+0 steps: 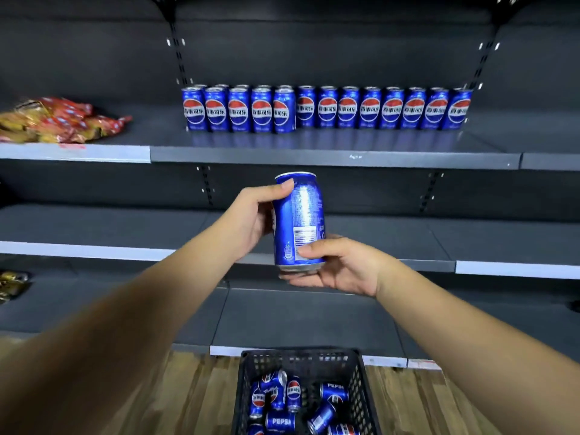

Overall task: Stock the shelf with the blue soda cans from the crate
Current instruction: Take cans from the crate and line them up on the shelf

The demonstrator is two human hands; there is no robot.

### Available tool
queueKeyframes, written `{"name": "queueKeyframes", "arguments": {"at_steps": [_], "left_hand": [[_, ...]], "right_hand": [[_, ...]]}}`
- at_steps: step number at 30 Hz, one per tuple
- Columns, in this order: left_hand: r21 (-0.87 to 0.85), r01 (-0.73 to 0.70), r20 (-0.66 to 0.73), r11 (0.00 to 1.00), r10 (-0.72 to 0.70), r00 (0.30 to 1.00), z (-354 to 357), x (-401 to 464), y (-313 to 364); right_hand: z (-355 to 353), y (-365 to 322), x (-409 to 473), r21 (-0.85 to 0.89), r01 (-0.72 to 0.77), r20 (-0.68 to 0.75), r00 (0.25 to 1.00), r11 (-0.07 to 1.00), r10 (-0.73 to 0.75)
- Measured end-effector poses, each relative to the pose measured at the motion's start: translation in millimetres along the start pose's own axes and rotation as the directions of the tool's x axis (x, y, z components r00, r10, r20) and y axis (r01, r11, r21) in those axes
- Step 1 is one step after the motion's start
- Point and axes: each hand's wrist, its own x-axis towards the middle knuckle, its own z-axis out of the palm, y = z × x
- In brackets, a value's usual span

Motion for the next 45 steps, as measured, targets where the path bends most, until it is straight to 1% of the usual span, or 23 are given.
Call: {"name": "queueKeyframes", "arguments": {"at_steps": [3,7,9,11,12,14,15,17,19,22,24,26,28,29,33,35,37,40,42,45], "left_hand": [[0.024,0.018,0.008,1.000,-0.018,1.000,-4.0,-5.1,8.2],[0.053,-0.031,-0.002,0.998,0.032,0.999,-3.5,-8.2,15.7],[0.100,-0.064,-0.035,0.993,0.068,0.997,0.1,-9.4,21.3],[0.152,-0.073,-0.066,0.986,0.084,0.994,3.0,-10.6,27.3],[0.152,-0.086,-0.070,0.985,0.097,0.993,4.5,-11.0,30.2],[0.125,-0.124,-0.079,0.984,0.135,0.988,5.9,-9.3,34.1],[0.116,-0.148,-0.102,0.982,0.160,0.982,6.9,-8.5,35.5],[0.094,-0.204,-0.163,0.974,0.217,0.962,8.0,-7.7,38.5],[0.061,-0.243,-0.187,0.968,0.250,0.950,6.8,-9.2,41.2],[0.028,-0.262,-0.176,0.965,0.263,0.949,0.0,-10.2,43.1],[-0.017,-0.240,-0.166,0.971,0.234,0.958,-4.0,-10.9,41.3],[-0.074,-0.208,-0.141,0.975,0.197,0.970,-5.7,-10.9,37.9],[-0.141,-0.179,-0.104,0.974,0.165,0.981,-6.4,-11.0,34.7],[-0.163,-0.167,-0.092,0.972,0.153,0.984,-7.4,-11.0,33.7],[-0.169,-0.124,-0.087,0.978,0.110,0.990,-7.1,-11.8,35.0],[-0.143,-0.113,-0.123,0.983,0.096,0.988,-6.4,-11.4,35.7],[-0.133,-0.128,-0.173,0.983,0.104,0.979,-7.3,-10.1,36.2],[-0.154,-0.125,-0.238,0.980,0.086,0.967,-12.9,-7.1,36.7],[-0.168,-0.106,-0.251,0.980,0.061,0.966,-18.6,-5.7,38.4],[-0.217,-0.075,-0.227,0.973,0.024,0.974,-28.9,-2.5,41.3]], "right_hand": [[11.2,-13.8,-3.2,-0.112,0.034,-0.112,0.993,0.993,-0.047],[25.9,-14.7,-1.7,-0.205,0.105,-0.274,0.948,0.973,-0.160],[32.4,-12.2,0.2,-0.260,0.144,-0.355,0.905,0.955,-0.233],[35.7,-11.4,4.2,-0.385,0.163,-0.432,0.838,0.908,-0.333],[36.7,-12.4,6.2,-0.456,0.153,-0.461,0.802,0.877,-0.380],[41.3,-16.3,8.4,-0.548,0.133,-0.485,0.753,0.826,-0.444],[43.4,-18.0,8.8,-0.577,0.129,-0.483,0.743,0.807,-0.464],[46.8,-21.3,8.2,-0.601,0.133,-0.455,0.753,0.788,-0.475],[48.8,-26.5,4.5,-0.572,0.145,-0.406,0.806,0.807,-0.432],[45.3,-33.0,-1.2,-0.407,0.166,-0.306,0.901,0.898,-0.306],[43.1,-34.0,-3.7,-0.281,0.175,-0.236,0.940,0.944,-0.245],[44.1,-32.5,-3.3,-0.204,0.178,-0.164,0.963,0.963,-0.213],[47.6,-31.1,-0.3,-0.167,0.188,-0.142,0.967,0.968,-0.212],[50.2,-31.0,1.2,-0.168,0.193,-0.159,0.963,0.967,-0.219],[59.2,-28.3,10.3,-0.312,0.182,-0.285,0.918,0.932,-0.275],[62.9,-26.8,13.9,-0.366,0.185,-0.338,0.887,0.912,-0.315],[65.1,-25.8,15.8,-0.401,0.183,-0.362,0.868,0.897,-0.339],[66.1,-24.5,17.6,-0.421,0.164,-0.320,0.894,0.892,-0.315],[64.6,-24.5,19.6,-0.391,0.151,-0.286,0.918,0.908,-0.276],[61.6,-25.5,24.6,-0.212,0.161,-0.220,0.953,0.964,-0.208]]}}
